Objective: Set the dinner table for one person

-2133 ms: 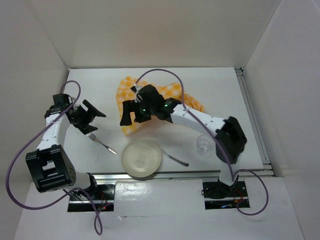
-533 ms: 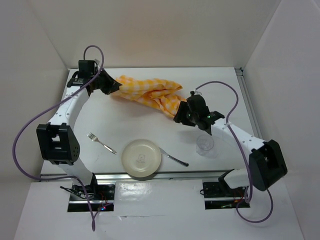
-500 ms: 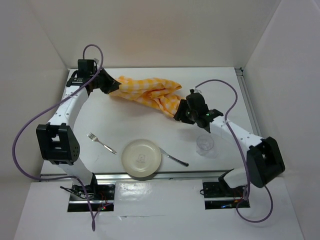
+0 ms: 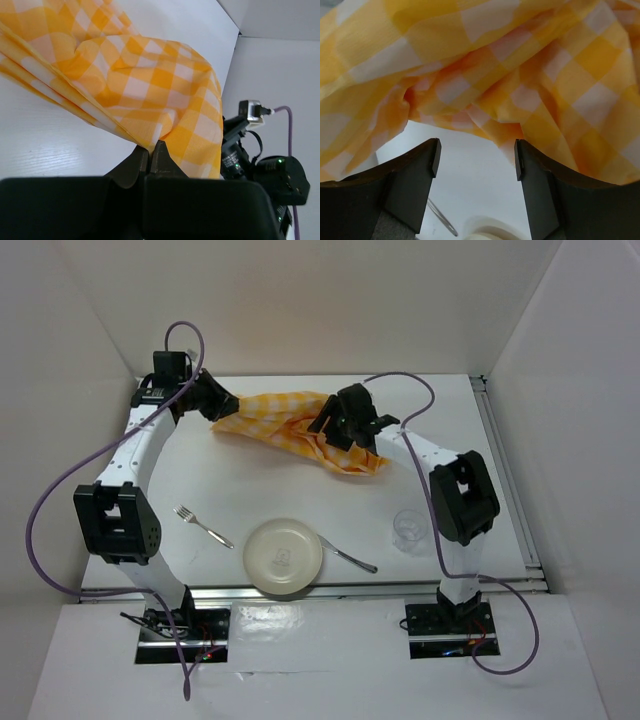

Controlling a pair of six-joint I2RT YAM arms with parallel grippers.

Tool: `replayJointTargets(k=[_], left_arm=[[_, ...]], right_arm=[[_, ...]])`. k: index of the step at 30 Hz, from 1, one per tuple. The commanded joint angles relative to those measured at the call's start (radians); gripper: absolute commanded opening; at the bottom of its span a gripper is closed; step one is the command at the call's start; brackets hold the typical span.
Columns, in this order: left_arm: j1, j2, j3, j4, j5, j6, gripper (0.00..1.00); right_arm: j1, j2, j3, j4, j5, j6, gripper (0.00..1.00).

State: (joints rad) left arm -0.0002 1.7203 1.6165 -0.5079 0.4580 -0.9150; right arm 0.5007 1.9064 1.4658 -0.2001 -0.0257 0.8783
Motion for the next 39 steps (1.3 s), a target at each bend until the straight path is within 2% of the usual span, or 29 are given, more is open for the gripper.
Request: replayJointTargets(k=[1, 4, 6, 8, 19, 23, 30, 34, 37, 39], left_arm=[[0.006, 0.004, 0.003, 0.019, 0.033, 0.015, 0.00], [0.006, 0.004, -0.007, 0.028, 0.042, 0.015, 0.00], [0.006, -0.007, -0.007, 0.028, 0.042, 0.015, 0.00], [0.015, -0.007, -0.017, 0.028, 0.042, 0.024, 0.00], [0.034, -0.016, -0.026, 0.019, 0.062, 0.033, 0.00], [0.034, -0.016, -0.026, 0.019, 0.071, 0.033, 0.00], [0.034, -0.016, -0.044, 0.028, 0.080, 0.033, 0.00], [0.034, -0.016, -0.044, 0.028, 0.080, 0.033, 0.00], [0.034, -0.025, -0.053, 0.028, 0.080, 0.033, 0.00], [0.043, -0.025, -0.053, 0.028, 0.080, 0.033, 0.00]], right_arm=[[0.010, 0.043, 0.053, 0.053, -0.019, 0.119, 0.72], [0.010, 0.095, 0.112, 0.033, -0.019, 0.142, 0.72], [0.010, 0.106, 0.100, 0.080, -0.019, 0.142, 0.72], [0.001, 0.083, 0.061, 0.135, -0.029, 0.142, 0.72], [0.001, -0.006, 0.033, 0.134, -0.039, 0.133, 0.72], [-0.008, 0.043, 0.126, 0.064, -0.039, 0.122, 0.71], [-0.008, 0.106, 0.150, 0.054, -0.026, 0.122, 0.71], [-0.008, 0.143, 0.171, 0.096, -0.017, 0.131, 0.66], [0.001, 0.206, 0.264, 0.022, -0.008, 0.113, 0.63], [0.001, 0.215, 0.265, 0.007, 0.001, 0.113, 0.63]])
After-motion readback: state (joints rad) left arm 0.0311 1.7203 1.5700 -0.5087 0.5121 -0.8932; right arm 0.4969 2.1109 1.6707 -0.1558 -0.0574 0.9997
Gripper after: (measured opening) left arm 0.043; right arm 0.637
